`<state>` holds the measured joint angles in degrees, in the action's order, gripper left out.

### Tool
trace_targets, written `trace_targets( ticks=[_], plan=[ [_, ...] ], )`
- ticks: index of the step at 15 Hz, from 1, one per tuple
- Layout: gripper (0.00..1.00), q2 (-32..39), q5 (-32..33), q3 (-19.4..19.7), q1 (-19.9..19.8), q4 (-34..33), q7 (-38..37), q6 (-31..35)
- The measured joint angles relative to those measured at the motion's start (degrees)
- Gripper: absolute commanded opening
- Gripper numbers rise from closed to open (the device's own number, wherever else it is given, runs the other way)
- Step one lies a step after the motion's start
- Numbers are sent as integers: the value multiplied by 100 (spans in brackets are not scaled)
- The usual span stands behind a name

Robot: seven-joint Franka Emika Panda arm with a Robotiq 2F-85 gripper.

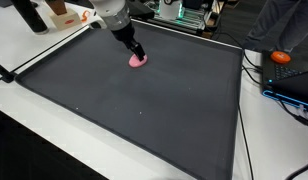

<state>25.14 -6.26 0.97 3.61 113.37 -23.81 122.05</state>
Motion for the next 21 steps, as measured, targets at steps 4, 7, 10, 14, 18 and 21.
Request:
trace_targets(
  ticks=[4, 7, 10, 14, 18, 21],
  plan=[
    [100, -21, -173, 54, -9, 183, -176, 144],
    [100, -13, -305, 72, -39, 314, -184, 422],
    [69, -5, -479, 73, -80, 420, -184, 623],
    [45, 8, -710, 73, -124, 484, -184, 634],
    [16, 7, -865, 72, -150, 518, -184, 631],
    [0, 1, -909, 72, -164, 517, -184, 621]
  ],
)
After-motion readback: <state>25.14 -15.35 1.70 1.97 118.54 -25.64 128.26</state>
